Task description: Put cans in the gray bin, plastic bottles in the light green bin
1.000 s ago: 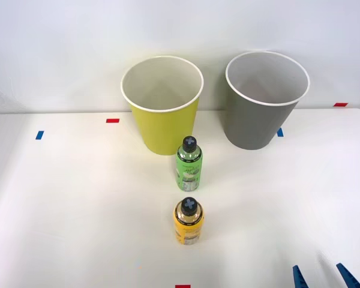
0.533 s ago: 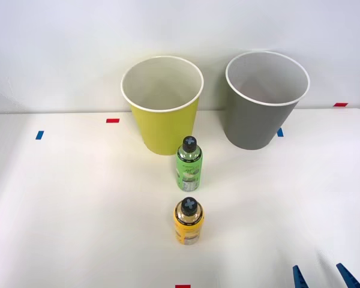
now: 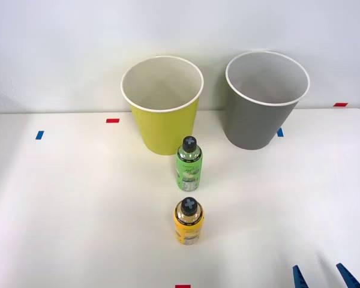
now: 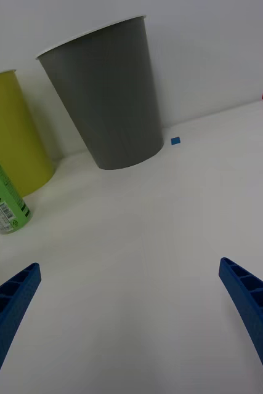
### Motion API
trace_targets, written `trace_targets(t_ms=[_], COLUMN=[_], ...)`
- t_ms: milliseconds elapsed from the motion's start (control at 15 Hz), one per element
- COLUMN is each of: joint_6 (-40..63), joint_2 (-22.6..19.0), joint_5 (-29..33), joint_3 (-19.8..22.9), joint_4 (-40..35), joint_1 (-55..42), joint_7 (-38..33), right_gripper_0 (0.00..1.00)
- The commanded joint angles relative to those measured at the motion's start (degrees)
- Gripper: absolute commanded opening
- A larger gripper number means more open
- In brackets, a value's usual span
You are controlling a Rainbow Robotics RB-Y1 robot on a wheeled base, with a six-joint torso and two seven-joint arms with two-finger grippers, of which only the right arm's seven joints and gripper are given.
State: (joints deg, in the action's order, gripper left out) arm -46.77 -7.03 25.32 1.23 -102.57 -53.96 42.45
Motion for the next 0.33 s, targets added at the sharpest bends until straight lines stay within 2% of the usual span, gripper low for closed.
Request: trace_targets(t_ms=[67, 333], joint_6=[0.0, 0.0], joint_2=[0.0, 0.0], joint_5=[0.0, 0.0], joint_3=[0.0, 0.0], joint_4=[0.0, 0.0], joint_1=[0.0, 0.0], joint_7=[0.0, 0.0], right_gripper_0=[1.0, 1.0])
